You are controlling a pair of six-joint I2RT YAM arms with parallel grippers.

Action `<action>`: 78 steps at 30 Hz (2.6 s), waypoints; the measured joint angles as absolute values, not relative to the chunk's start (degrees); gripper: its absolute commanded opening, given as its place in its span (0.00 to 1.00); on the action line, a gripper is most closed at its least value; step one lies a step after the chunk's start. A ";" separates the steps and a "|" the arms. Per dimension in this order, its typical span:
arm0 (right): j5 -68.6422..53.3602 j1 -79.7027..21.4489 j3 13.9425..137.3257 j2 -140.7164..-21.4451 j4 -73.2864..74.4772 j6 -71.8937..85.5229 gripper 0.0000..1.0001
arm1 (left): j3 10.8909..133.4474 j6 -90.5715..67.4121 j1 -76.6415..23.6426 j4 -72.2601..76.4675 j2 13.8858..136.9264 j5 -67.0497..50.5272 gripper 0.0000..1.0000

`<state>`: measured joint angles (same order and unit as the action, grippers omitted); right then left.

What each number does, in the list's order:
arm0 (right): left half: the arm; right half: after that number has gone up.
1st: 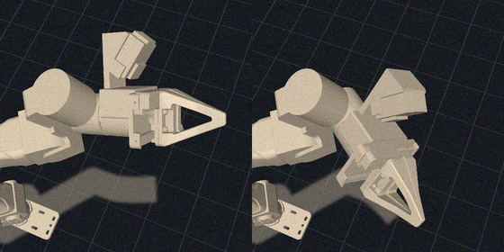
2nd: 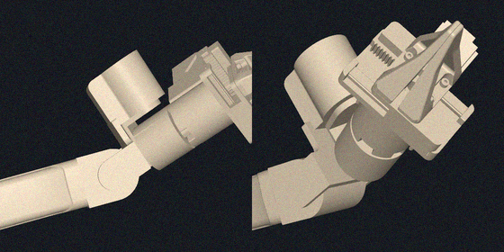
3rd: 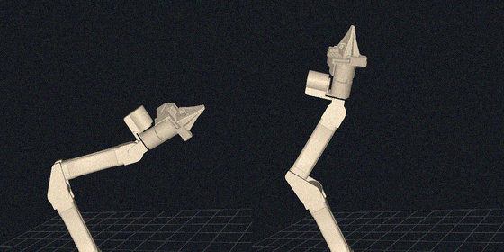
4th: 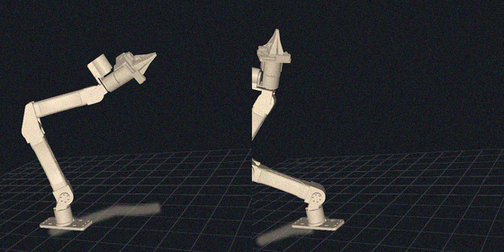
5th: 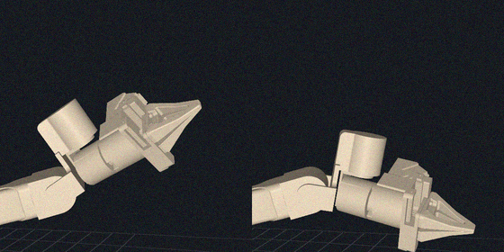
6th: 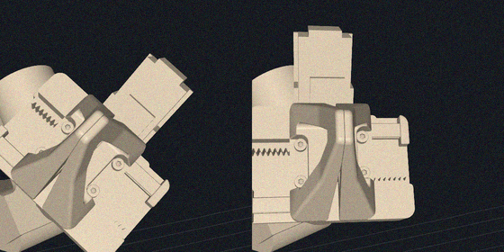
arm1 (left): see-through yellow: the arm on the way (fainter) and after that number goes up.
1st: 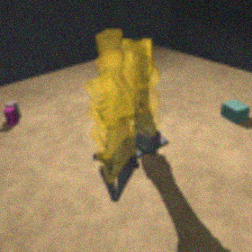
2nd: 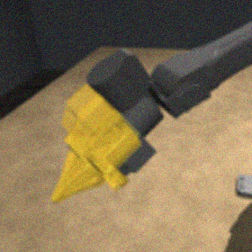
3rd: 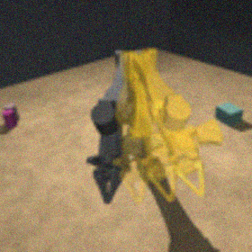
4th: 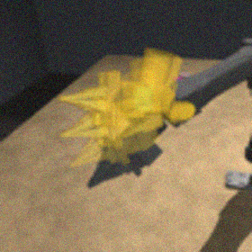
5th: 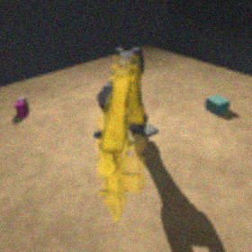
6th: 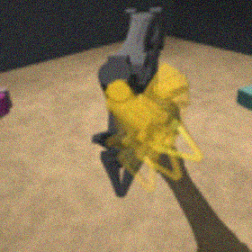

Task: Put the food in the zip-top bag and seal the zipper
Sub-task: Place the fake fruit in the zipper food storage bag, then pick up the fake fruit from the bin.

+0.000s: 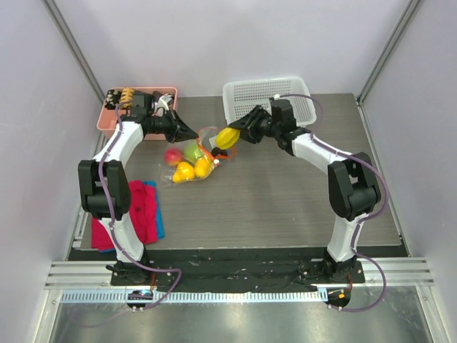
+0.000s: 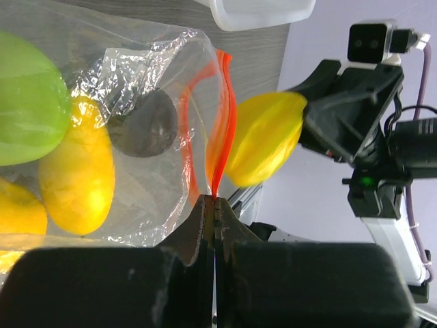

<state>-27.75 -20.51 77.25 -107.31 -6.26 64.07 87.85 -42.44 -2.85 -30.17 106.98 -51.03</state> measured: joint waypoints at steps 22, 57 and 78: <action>-29.28 -20.93 84.73 -112.86 4.36 58.72 0.85 | 87.85 -43.11 -2.83 -29.82 106.21 -51.57 0.00; -5.54 -13.56 131.96 -147.94 24.43 17.23 0.85 | 87.83 -43.03 -2.83 -29.63 106.21 -50.96 0.00; -11.05 -8.71 132.84 -147.85 16.32 17.26 0.01 | 88.77 -42.50 -2.70 -30.68 106.21 -50.54 0.00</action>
<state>-11.05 -8.71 132.84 -147.85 16.32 17.26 88.77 -42.50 -2.70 -30.68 106.21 -50.54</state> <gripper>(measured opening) 0.101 0.012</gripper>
